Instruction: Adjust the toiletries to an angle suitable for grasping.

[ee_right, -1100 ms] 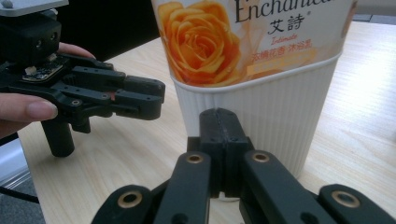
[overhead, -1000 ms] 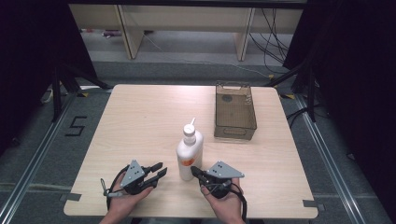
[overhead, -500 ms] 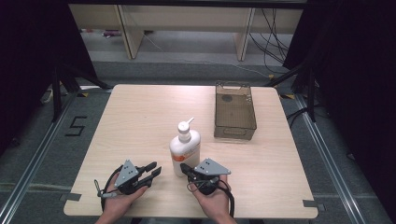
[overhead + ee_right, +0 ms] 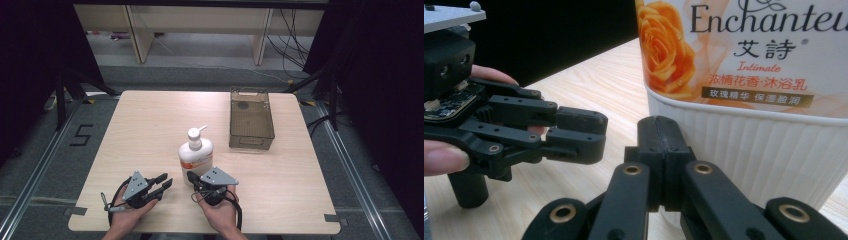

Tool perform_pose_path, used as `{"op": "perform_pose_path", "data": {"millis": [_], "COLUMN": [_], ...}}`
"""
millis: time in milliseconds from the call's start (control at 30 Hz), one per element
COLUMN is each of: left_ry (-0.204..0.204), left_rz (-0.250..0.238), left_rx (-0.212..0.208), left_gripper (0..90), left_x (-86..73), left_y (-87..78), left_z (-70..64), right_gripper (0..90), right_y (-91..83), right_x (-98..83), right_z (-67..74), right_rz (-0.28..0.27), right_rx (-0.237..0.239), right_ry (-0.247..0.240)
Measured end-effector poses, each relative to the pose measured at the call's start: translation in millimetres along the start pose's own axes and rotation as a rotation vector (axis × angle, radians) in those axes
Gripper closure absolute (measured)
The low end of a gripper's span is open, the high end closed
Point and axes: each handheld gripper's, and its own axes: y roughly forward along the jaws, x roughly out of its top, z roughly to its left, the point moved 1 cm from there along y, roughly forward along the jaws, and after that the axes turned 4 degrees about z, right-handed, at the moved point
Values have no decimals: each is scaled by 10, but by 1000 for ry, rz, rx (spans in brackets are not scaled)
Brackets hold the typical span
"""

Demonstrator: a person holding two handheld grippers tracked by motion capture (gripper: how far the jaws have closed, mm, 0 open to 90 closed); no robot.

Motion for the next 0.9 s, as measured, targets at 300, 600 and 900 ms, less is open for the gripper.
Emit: {"op": "perform_pose_path", "data": {"millis": [300,600,900], "left_ry": [-1,-1,-4], "left_rz": [0,0,-2], "left_rx": [0,0,1], "left_gripper": [681,681,673], "left_x": [0,0,-1], "left_y": [0,0,4], "left_z": [0,0,1], "right_gripper": [900,900,867], "right_y": [51,77,-37], "right_x": [-4,-2,63], "right_z": [2,-23,9], "right_rz": [-27,-34,-50], "right_rx": [-18,-43,-52], "right_ry": [-7,-36,-30]}}
